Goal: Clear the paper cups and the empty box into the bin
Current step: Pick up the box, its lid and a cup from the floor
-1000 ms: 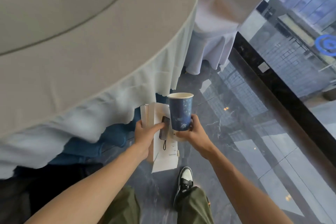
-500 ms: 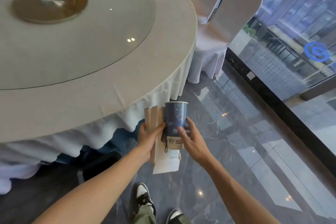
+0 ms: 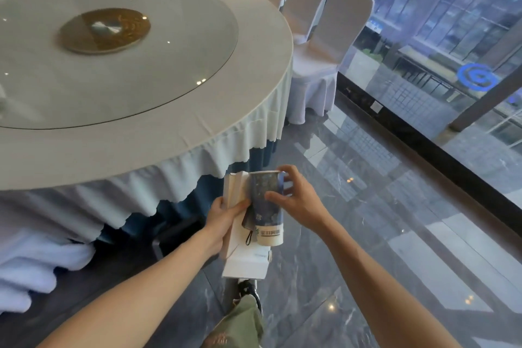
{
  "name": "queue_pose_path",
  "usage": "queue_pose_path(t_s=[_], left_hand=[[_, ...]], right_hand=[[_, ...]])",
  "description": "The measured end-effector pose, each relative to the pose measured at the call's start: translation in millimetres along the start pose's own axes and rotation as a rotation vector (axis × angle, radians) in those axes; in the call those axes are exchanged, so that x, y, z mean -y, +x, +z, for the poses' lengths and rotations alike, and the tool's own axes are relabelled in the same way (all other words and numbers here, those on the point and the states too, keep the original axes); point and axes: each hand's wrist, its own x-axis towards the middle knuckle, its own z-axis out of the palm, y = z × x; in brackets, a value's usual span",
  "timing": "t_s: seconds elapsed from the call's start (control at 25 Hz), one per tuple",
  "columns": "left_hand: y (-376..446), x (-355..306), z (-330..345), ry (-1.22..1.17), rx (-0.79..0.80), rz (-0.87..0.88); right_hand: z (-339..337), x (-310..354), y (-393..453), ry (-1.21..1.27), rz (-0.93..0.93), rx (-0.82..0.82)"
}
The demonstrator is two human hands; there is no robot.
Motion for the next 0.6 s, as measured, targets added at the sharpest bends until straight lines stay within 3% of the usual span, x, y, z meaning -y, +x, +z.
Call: queue_pose_path(t_s=[0.2,0.4,0.6], left_hand=[[-37.8,38.9,-47.4,0.053,-0.066,-0.060],[-44.3,68.5,-114.3,0.055,-0.155,-0.135],[-24.0,76.3,-214.5,0.050,-0.223,-0.171]], right_hand=[[36.8,6.7,-57.8,-0.012,0.115,0.084],[92.4,-0.7,-63.7,0.051,0.248,0.049],[174.9,3.2,-17.1,0.378,0.453,0.082]])
